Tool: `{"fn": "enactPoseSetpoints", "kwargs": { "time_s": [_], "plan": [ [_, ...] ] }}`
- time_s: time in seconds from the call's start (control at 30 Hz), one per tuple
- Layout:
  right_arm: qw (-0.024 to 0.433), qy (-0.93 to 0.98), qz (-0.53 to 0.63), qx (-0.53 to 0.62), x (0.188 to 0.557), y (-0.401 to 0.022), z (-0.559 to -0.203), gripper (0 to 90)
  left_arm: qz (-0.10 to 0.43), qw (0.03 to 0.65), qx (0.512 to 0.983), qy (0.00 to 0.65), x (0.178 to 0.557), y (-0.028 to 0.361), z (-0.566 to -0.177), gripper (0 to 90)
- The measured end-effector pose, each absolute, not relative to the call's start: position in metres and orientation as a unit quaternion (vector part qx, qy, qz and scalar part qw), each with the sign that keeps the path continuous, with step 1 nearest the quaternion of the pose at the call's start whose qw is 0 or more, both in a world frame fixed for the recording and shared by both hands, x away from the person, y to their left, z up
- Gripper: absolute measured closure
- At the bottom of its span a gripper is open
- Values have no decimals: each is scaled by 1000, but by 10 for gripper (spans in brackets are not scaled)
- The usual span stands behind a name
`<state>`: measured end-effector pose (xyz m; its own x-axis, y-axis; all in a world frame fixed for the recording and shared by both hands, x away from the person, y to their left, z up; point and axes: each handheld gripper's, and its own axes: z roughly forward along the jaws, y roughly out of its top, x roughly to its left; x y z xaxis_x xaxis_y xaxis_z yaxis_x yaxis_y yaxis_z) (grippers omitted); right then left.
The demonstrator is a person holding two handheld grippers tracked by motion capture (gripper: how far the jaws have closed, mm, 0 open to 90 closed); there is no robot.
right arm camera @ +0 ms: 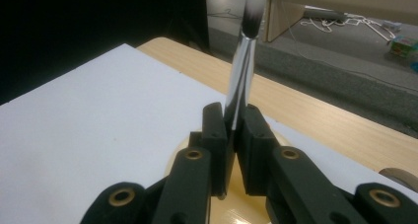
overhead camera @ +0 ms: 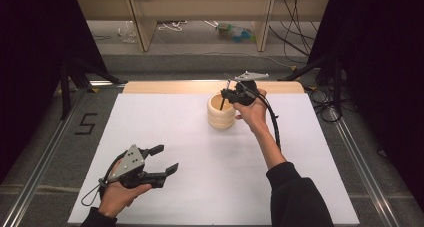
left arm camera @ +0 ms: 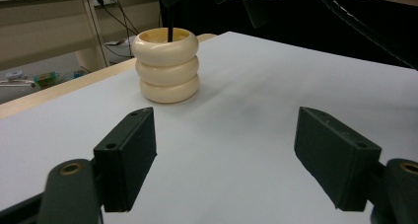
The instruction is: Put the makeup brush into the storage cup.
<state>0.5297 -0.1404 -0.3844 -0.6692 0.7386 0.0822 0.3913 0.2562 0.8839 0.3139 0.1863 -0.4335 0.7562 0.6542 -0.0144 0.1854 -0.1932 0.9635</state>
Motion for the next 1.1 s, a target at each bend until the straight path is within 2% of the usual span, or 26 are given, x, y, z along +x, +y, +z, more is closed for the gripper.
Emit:
{"fn": "enactPoseSetpoints", "kwargs": {
  "time_s": [1.1],
  "plan": [
    [173,789,460,369,533,-138,-394,829,198,569,747,282,313,184,-434,244]
  ]
}}
